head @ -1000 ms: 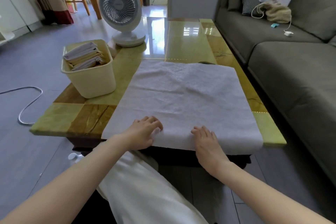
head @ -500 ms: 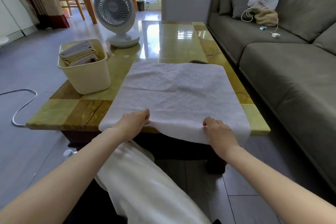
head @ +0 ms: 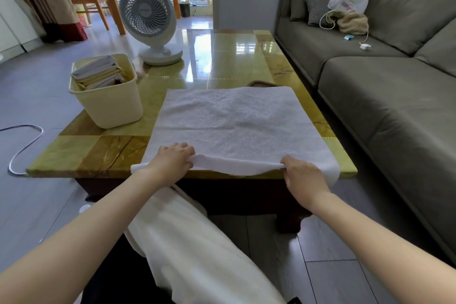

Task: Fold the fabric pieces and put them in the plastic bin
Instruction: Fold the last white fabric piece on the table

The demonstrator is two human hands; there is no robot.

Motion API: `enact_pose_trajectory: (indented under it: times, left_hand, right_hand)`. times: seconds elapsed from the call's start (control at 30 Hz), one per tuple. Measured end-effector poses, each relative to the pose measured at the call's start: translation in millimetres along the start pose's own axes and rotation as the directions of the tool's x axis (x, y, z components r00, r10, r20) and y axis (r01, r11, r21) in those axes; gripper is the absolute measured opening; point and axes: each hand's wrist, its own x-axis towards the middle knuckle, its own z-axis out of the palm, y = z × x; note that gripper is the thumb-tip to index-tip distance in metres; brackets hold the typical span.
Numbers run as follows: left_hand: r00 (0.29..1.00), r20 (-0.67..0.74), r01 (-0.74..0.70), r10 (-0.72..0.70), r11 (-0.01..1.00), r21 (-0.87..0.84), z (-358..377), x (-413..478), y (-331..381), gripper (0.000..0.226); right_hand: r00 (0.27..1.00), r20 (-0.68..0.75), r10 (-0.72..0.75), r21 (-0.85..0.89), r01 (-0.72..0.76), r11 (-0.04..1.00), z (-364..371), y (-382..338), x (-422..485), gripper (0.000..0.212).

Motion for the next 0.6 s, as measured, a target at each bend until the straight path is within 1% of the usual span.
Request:
enact_pose_trajectory:
  times: [0.03, 0.1, 0.13, 0.2, 0.27, 0.33, 0.37, 0.43, 0.47, 0.53, 0.6]
  left_hand:
    - [1.000, 0.013, 0.013, -0.013, 1.000, -0.006, 0, -1, -1, 0.018]
    - [0.997, 0.052, 0.060, -0.054, 0.992, -0.108, -2, -3, -2, 0.016]
    - [0.994, 0.083, 0.083, -0.070, 0.984, -0.160, -4, -2, -1, 0.018]
    - [0.985, 0.161, 0.094, -0.061, 0.974, -0.206, -11, 0, 0, 0.025]
    - [0.967, 0.255, 0.085, -0.028, 0.973, -0.216, -22, 1, 3, 0.030]
    - [0.944, 0.331, 0.095, -0.009, 0.965, -0.246, -33, 3, 3, 0.024]
    - [0.940, 0.341, 0.107, -0.008, 0.956, -0.272, -39, 6, 1, 0.019]
    - [0.952, 0.306, 0.115, -0.020, 0.949, -0.293, -48, 14, -1, 0.016]
    - [0.966, 0.255, 0.109, -0.036, 0.954, -0.279, -52, 20, -4, 0.018]
    - [0.989, 0.127, 0.103, -0.078, 0.972, -0.209, -59, 35, -7, 0.022]
    - [0.995, -0.001, 0.101, -0.102, 0.989, -0.109, -65, 50, -7, 0.019]
  right_hand:
    - [1.000, 0.012, 0.021, 0.010, -0.021, 1.000, -3, 3, 1, 0.013]
    - [0.997, 0.057, 0.056, 0.051, -0.058, 0.997, -11, 7, 4, 0.014]
    - [0.994, 0.090, 0.066, 0.066, -0.072, 0.995, -16, 9, 8, 0.015]
    - [0.978, 0.193, 0.078, 0.072, -0.093, 0.993, -28, 14, 18, 0.017]
    - [0.936, 0.344, 0.072, 0.040, -0.091, 0.995, -42, 18, 31, 0.018]
    - [0.884, 0.463, 0.070, -0.022, -0.067, 0.998, -57, 22, 45, 0.019]
    - [0.871, 0.487, 0.070, -0.045, -0.055, 0.997, -64, 22, 55, 0.020]
    - [0.879, 0.470, 0.075, -0.064, -0.051, 0.997, -74, 24, 70, 0.021]
    - [0.902, 0.425, 0.078, -0.067, -0.055, 0.996, -77, 24, 79, 0.021]
    - [0.957, 0.278, 0.087, -0.069, -0.071, 0.995, -80, 23, 96, 0.018]
    - [0.987, 0.131, 0.091, -0.058, -0.084, 0.995, -80, 18, 112, 0.018]
